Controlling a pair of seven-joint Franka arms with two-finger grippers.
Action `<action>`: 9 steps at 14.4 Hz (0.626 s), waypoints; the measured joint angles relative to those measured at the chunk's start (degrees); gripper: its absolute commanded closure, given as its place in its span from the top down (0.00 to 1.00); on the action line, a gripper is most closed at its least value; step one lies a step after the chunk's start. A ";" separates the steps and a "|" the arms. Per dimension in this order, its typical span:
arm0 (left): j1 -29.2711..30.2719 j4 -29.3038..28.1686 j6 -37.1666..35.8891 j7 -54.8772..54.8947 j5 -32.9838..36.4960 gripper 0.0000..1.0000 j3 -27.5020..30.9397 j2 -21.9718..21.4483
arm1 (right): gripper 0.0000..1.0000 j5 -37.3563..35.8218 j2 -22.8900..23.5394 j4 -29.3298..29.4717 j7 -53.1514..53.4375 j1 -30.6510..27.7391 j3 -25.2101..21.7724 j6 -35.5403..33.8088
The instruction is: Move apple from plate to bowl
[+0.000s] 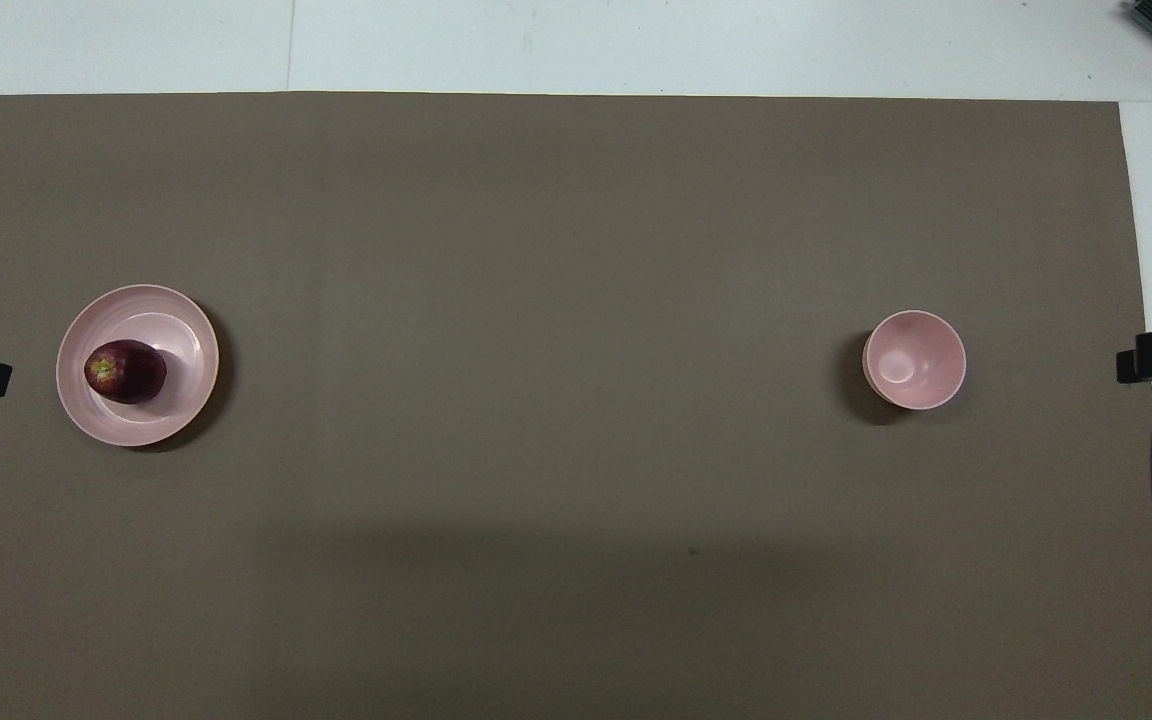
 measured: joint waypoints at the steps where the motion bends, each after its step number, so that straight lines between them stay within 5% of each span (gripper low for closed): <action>1: 0.00 0.00 0.00 -0.01 0.00 1.00 0.02 0.00 | 1.00 0.00 0.00 0.00 0.00 0.00 0.00 0.00; 9: 0.00 -0.75 -0.11 0.01 0.00 1.00 -0.18 -0.38 | 1.00 0.00 0.00 0.00 0.00 0.00 0.00 0.00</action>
